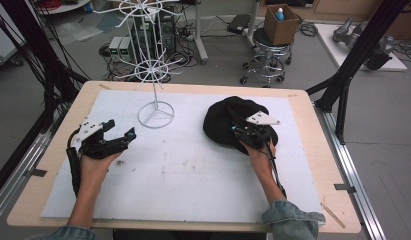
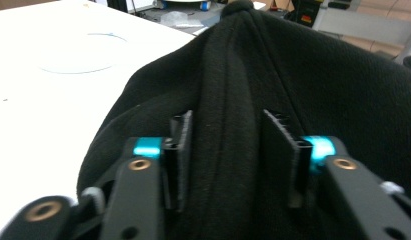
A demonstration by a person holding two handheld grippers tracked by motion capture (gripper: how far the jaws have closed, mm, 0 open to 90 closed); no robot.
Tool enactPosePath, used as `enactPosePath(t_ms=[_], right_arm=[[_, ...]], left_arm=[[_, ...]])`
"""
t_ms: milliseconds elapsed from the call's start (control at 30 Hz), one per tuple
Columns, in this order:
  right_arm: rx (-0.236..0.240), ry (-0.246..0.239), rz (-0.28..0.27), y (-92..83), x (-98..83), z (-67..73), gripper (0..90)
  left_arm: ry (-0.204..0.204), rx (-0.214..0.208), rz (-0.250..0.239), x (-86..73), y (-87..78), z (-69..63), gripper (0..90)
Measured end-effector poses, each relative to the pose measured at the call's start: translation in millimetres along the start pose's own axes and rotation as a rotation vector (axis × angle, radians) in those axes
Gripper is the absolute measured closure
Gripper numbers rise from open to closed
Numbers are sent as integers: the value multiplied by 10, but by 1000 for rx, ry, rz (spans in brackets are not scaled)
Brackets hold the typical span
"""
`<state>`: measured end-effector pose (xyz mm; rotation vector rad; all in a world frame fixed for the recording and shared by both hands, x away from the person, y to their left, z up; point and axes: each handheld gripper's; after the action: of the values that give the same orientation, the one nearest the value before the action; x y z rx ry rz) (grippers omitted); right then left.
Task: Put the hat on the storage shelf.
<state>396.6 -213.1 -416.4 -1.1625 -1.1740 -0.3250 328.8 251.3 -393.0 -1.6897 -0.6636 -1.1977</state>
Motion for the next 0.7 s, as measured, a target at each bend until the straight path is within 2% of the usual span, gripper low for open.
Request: enactPosePath(t_ms=[33,67,167,333,433,567,633,700], right_arm=[[0,0,0,0,0,0,642],[-1,-11,6,1,1,10,688],[-3,-12,2,-6,5,9,747],[-8,-14,-9,-23,16,20,815],[-5,3,-25,-41,24,17,828],[14,59,-54,-92,42,-11,839],[11,59,-58,-105,51,-9,840],[-17,47,-84,-153,81,-12,842]], left_arm=[[-3,3,-1,-1,0,2,169],[-4,4,1,-1,3,4,169],[-1,4,1,-2,10,5,168],[-5,5,1,-5,13,4,169],[-6,5,-1,-2,5,9,169],[-4,6,-3,3,-1,10,169],[-1,5,-6,7,-4,7,169],[-6,3,-8,10,-9,7,169]])
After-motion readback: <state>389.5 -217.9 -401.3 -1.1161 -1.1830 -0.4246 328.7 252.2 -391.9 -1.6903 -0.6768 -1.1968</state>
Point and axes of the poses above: each handheld gripper's, and its own axes: y roughly forward along the jaws, x roughly out of its top, z roughly to its left, and after that the axes turned 9 degrees about z, right-handed
